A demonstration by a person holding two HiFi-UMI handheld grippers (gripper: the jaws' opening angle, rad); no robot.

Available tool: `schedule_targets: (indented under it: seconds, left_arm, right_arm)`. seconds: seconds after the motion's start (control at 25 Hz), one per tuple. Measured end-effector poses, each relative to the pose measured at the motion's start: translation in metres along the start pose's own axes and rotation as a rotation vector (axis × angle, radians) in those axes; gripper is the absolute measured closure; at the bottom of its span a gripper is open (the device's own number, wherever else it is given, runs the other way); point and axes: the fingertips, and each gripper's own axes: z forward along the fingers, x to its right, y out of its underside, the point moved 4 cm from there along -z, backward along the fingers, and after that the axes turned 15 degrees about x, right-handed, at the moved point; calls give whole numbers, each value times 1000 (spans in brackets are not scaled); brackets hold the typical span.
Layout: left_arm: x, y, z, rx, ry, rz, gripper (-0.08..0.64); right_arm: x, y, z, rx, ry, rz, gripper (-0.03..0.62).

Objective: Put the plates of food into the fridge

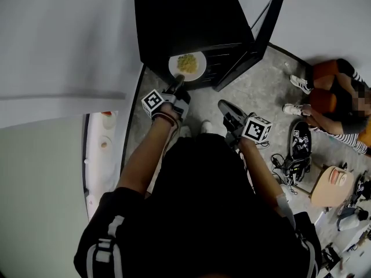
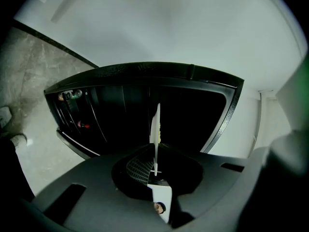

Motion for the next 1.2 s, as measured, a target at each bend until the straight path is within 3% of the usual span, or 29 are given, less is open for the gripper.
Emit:
schedule_targets:
  seconds: [1.2]
  left_arm:
    - [-10,-20,36,34,3,-33,526]
  right_arm:
    - [6,-9,5,-7,37,-11,568]
